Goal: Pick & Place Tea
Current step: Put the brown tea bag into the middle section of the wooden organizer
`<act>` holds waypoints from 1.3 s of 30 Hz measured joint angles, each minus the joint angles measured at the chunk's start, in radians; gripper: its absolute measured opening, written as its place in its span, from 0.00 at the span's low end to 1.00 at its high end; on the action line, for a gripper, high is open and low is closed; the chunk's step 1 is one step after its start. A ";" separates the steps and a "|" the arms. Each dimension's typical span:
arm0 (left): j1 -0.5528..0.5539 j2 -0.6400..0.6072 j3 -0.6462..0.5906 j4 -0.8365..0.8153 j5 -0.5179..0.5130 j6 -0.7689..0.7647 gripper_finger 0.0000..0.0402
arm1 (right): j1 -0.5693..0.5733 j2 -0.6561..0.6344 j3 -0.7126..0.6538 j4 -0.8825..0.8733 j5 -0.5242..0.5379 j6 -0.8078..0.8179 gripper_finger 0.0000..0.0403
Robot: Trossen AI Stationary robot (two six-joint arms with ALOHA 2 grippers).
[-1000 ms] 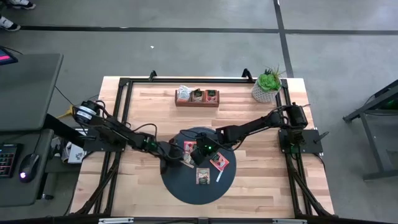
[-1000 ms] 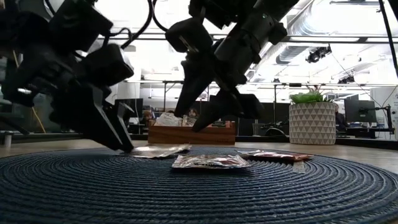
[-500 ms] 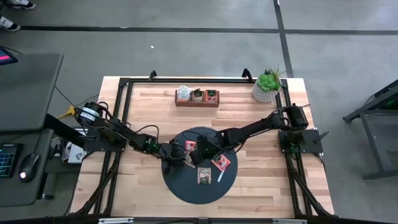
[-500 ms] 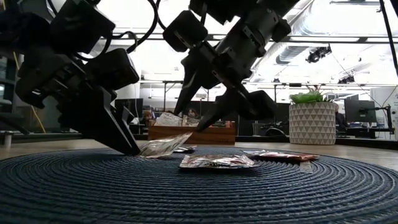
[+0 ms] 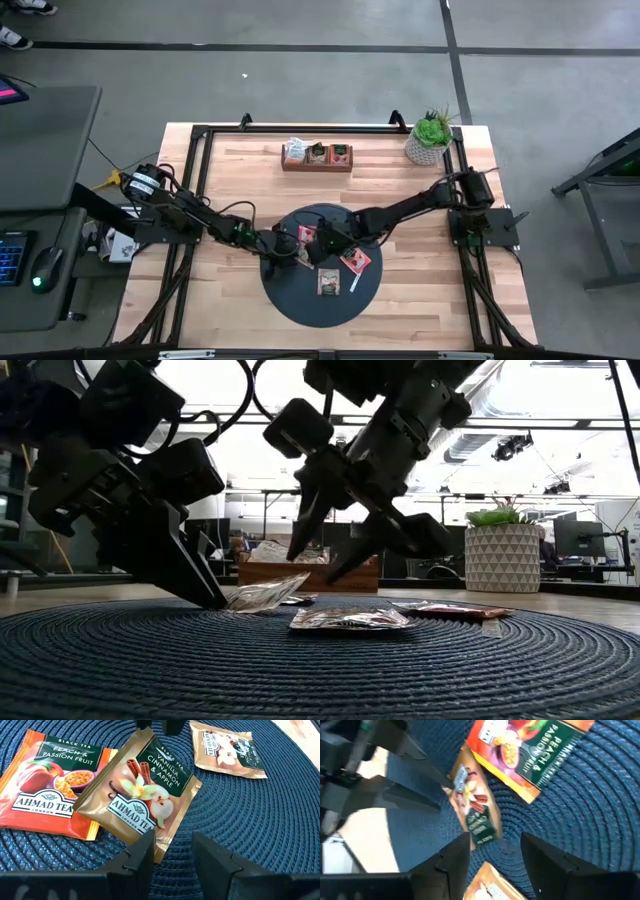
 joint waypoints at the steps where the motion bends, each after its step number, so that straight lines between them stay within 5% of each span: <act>1: 0.000 0.000 0.000 0.001 0.000 0.000 0.33 | 0.002 0.001 0.000 -0.003 0.003 0.001 0.42; 15: 0.000 0.002 -0.002 0.017 -0.014 0.005 0.33 | 0.007 0.064 0.001 0.090 -0.006 0.010 0.38; 25: 0.000 0.002 -0.002 0.017 -0.010 0.005 0.33 | -0.002 0.065 0.000 0.094 -0.040 -0.120 0.03; 39: 0.002 -0.049 -0.006 0.037 0.128 0.019 0.33 | -0.002 0.065 0.003 0.125 -0.082 -0.203 0.00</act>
